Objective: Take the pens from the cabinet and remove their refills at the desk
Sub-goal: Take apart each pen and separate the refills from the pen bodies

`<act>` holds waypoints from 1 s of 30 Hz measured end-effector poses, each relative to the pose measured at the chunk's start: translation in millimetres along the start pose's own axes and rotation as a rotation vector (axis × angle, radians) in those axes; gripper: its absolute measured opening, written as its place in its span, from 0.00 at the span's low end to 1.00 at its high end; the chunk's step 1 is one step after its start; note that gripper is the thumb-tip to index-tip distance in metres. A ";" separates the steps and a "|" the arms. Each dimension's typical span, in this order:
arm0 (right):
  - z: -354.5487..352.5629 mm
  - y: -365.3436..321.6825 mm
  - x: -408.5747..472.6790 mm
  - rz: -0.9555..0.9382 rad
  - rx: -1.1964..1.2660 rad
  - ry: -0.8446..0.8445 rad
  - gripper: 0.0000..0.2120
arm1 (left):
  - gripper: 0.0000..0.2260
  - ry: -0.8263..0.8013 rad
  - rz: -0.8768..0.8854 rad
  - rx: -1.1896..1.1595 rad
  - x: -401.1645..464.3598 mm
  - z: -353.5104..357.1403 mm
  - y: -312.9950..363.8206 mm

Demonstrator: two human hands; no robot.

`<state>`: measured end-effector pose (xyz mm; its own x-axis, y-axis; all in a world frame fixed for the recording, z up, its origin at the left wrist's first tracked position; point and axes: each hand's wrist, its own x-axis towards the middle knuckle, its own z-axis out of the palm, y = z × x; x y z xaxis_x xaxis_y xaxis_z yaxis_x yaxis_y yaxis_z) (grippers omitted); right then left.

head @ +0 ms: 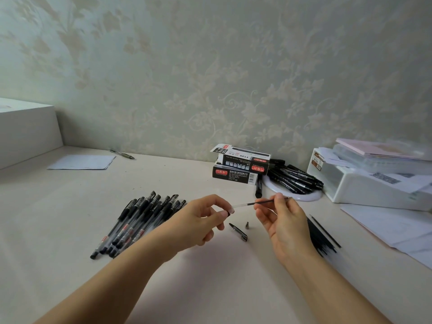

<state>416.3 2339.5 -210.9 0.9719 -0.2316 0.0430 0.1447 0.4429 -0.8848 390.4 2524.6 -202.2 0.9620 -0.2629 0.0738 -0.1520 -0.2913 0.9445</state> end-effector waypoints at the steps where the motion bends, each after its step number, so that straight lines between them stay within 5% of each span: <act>1: 0.1 0.4 -0.1 -0.003 0.003 -0.001 0.12 | 0.07 0.001 0.000 0.001 0.2 -0.2 -0.4; 15: -3.3 1.1 0.2 -0.024 -0.117 -0.104 0.12 | 0.06 -0.002 0.013 0.030 2.6 -0.7 -5.5; 22: 1.4 10.2 -11.5 -0.201 -0.796 -0.412 0.10 | 0.03 0.023 0.053 0.012 4.4 5.0 -7.9; 30: -16.1 15.6 4.7 -0.475 -1.277 -0.255 0.07 | 0.04 0.227 0.094 0.282 8.5 -1.9 -14.7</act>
<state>420.1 2331.3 -231.9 0.9045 0.0889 0.4170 0.3337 -0.7563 -0.5627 401.3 2528.4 -214.8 0.9620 -0.0992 0.2546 -0.2679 -0.5255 0.8075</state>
